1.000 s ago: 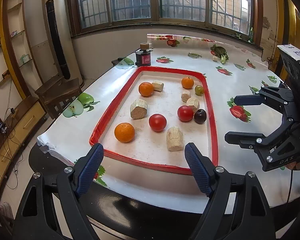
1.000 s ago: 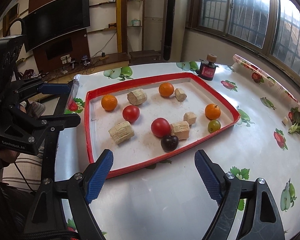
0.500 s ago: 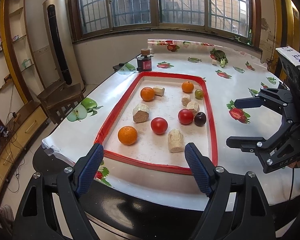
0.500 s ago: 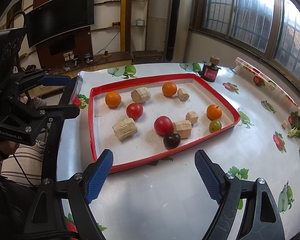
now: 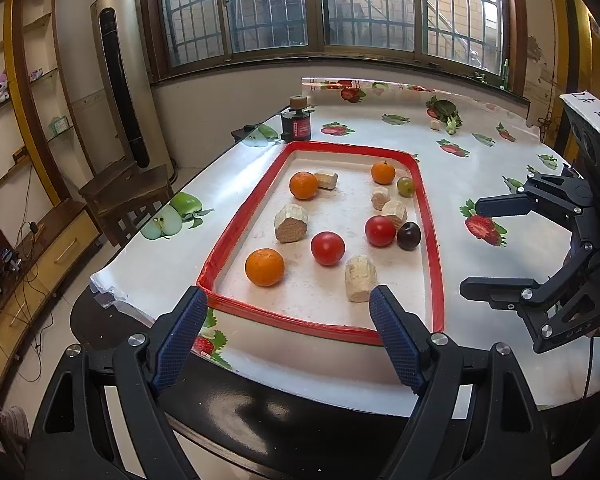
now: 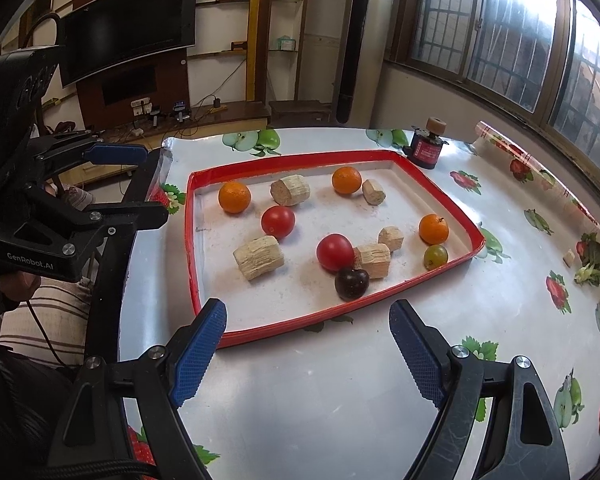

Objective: Organize fruits

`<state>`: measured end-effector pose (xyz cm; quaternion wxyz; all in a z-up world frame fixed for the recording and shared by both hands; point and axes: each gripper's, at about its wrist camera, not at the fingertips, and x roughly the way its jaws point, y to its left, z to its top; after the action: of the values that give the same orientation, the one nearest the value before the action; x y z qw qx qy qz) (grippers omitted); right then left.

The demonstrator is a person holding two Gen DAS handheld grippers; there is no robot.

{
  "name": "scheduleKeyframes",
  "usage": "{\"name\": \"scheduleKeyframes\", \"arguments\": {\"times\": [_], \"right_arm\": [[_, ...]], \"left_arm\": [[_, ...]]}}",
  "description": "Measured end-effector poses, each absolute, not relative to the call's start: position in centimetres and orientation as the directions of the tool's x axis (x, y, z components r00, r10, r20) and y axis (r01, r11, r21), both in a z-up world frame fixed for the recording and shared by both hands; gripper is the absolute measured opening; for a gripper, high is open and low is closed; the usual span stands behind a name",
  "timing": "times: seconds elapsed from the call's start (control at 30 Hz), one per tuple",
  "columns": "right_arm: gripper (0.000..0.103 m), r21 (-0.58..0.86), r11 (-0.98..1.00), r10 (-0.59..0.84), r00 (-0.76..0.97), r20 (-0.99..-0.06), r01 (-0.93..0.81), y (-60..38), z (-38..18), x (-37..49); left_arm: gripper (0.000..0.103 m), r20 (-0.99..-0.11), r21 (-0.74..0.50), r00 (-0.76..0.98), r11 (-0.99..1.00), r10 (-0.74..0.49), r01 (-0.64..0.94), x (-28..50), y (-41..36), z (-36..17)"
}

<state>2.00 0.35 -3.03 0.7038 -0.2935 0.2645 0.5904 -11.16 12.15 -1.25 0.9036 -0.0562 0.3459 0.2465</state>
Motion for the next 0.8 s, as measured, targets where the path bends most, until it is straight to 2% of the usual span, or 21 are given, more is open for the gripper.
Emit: {"name": "scheduleKeyframes", "arguments": {"times": [0.8], "right_arm": [[0.085, -0.094, 0.116, 0.691, 0.149, -0.708, -0.989, 0.22, -2.85, 1.83]], "left_arm": [[0.084, -0.624, 0.100, 0.654, 0.873, 0.428, -0.477, -11.13, 11.61, -0.45]]}}
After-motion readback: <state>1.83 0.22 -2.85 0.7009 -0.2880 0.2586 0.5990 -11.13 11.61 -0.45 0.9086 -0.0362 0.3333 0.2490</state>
